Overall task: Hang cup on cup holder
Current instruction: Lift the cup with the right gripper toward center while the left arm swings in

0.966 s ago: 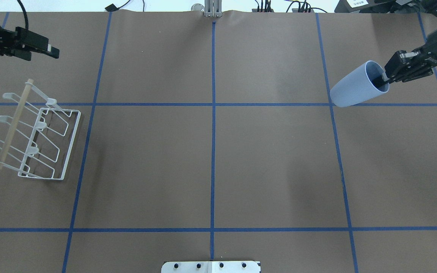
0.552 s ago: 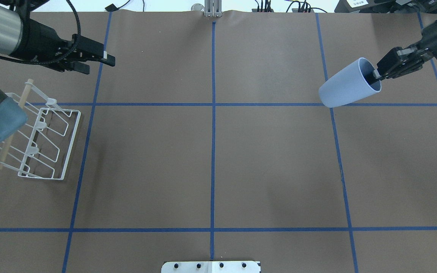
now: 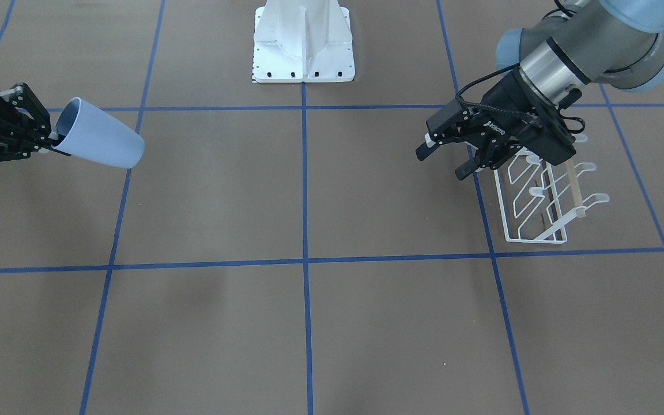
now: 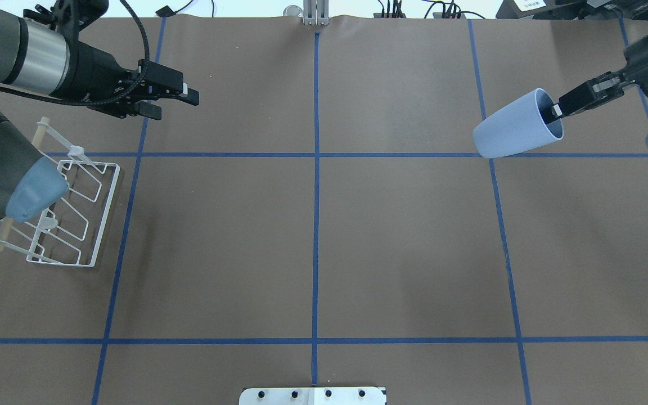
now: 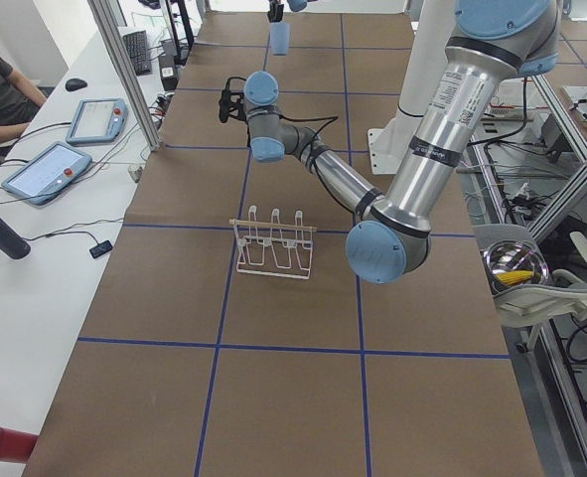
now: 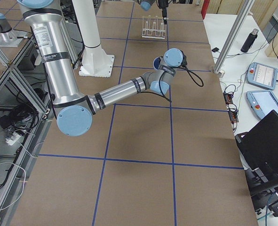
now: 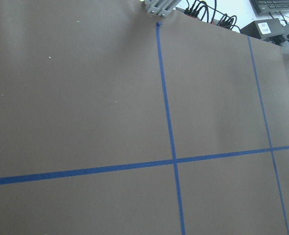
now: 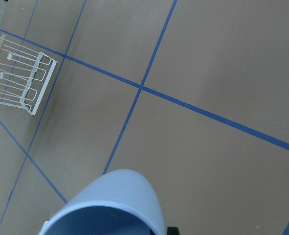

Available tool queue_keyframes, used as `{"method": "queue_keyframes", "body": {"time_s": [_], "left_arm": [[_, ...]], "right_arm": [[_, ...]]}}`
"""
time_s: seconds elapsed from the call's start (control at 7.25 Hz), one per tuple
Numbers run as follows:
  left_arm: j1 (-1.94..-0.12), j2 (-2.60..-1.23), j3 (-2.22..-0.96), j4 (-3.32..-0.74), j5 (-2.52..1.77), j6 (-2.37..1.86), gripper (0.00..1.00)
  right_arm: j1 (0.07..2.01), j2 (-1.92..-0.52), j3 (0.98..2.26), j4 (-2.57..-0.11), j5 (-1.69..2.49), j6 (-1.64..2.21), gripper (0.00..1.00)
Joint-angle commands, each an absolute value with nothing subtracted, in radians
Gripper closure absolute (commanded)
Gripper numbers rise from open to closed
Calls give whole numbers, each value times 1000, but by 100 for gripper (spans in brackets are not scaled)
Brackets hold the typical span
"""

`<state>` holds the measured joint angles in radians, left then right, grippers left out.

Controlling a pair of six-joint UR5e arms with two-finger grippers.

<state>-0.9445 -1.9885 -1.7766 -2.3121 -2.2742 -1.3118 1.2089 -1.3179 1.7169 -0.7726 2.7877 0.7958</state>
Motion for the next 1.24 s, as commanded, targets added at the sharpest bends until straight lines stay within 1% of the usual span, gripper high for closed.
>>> {"method": "queue_keyframes", "body": {"time_s": [0.0,0.14,0.28,0.41,0.55,0.83,0.97,1.1], "left_arm": [[-940,-1991,-1775,-2312,-2273,-1324,2],[-940,-1993,-1775,-2313,-2273,-1324,2],[-940,-1991,-1773,-2312,-2273,-1324,2],[-940,-1991,-1775,-2312,-2273,-1325,2],[-940,-1991,-1775,-2312,-2273,-1325,2],[-931,-2002,-1776,-2366,-2273,-1446,2],[-917,-2006,-1746,-2493,-2273,-1544,2],[-890,-2032,-1688,-2672,-2266,-1698,2]], "right_arm": [[1159,-1335,1717,-595,2741,1030,100],[1088,-1333,1742,-492,2703,1186,100],[955,-1342,1759,-360,2545,1327,100],[804,-1379,1750,-242,2352,1392,100],[754,-1368,1747,-207,2301,1434,100],[730,-1289,1746,-157,2243,1605,100],[729,-1235,1743,-143,2193,1699,100],[726,-1197,1740,-141,2156,1780,100]]}}
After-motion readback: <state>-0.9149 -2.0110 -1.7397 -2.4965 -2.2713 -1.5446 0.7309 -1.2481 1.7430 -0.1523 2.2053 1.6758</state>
